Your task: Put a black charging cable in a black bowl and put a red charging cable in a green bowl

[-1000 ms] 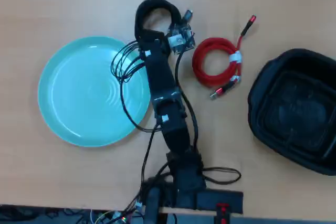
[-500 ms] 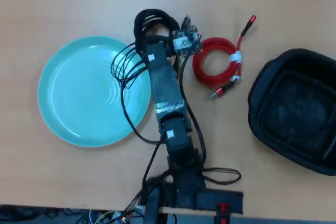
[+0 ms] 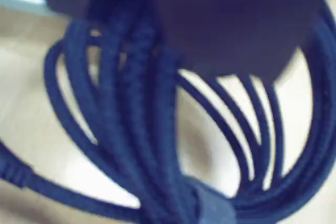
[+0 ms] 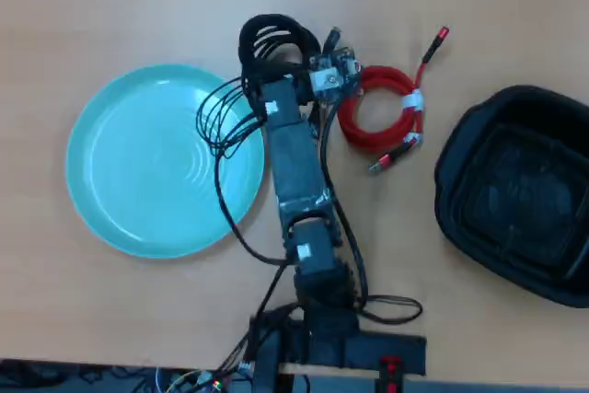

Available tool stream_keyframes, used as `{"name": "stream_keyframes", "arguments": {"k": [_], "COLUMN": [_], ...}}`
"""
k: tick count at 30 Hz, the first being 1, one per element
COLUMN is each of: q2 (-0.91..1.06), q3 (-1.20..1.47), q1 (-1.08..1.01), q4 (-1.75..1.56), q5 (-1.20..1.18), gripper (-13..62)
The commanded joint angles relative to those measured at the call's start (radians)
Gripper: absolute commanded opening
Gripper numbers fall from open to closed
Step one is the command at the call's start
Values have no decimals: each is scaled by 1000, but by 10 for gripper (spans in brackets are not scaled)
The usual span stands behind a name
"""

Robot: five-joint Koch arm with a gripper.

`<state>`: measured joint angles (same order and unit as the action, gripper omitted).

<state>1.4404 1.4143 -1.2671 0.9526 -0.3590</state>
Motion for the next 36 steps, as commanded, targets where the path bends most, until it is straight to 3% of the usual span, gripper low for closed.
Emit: {"name": "stream_keyframes", "arguments": {"k": [1, 11, 17, 28, 36], "q2": [132, 341, 503, 726, 772], "q3": [-118, -114, -98, -77, 0], "q1": [-15, -89, -127, -160, -374], "q4": [-8, 109, 256, 419, 390], "q5": [29, 32, 215, 287, 543], "gripper": [-76, -76, -76, -76, -76]}}
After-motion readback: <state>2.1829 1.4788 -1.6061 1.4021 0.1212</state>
